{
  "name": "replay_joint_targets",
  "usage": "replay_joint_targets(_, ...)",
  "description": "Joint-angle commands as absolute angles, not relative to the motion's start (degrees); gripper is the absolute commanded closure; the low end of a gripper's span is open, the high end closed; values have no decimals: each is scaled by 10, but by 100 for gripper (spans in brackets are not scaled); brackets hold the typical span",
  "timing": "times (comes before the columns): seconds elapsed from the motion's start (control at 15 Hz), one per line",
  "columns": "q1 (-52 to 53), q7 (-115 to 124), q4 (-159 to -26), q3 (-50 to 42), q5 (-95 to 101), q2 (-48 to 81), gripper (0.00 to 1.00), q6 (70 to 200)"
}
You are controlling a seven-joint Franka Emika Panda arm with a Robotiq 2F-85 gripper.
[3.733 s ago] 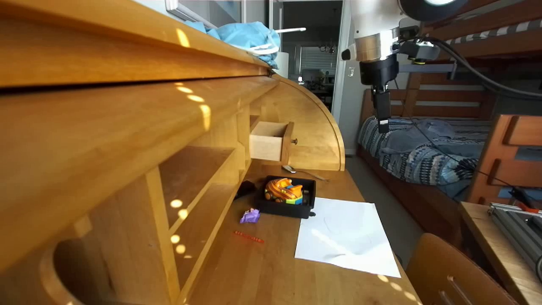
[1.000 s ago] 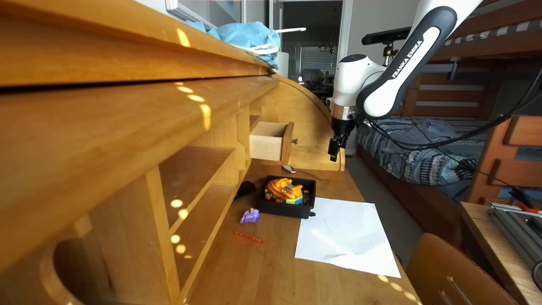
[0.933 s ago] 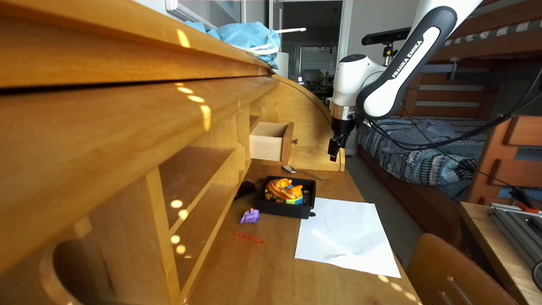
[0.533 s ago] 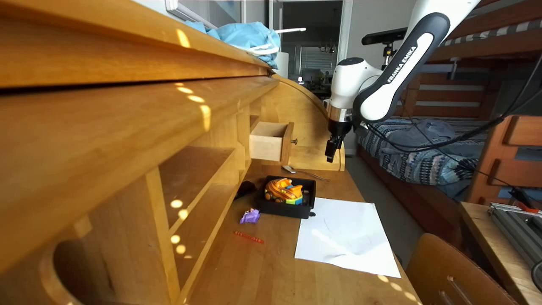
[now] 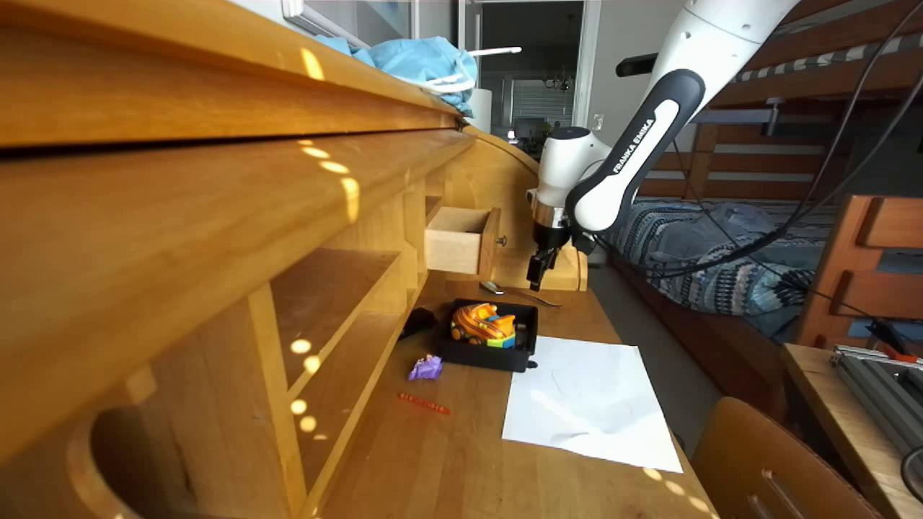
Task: Put the spoon into the drawer and close it
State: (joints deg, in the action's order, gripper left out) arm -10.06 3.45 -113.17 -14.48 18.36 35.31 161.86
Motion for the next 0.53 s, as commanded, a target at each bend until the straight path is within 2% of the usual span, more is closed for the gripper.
replay_joint_targets(0.0, -93, 10, -1081, -135, 159, 400, 0, 1610)
replay_joint_targets(0.47, -108, -12, -1026, -116, 136, 447, 0, 1587)
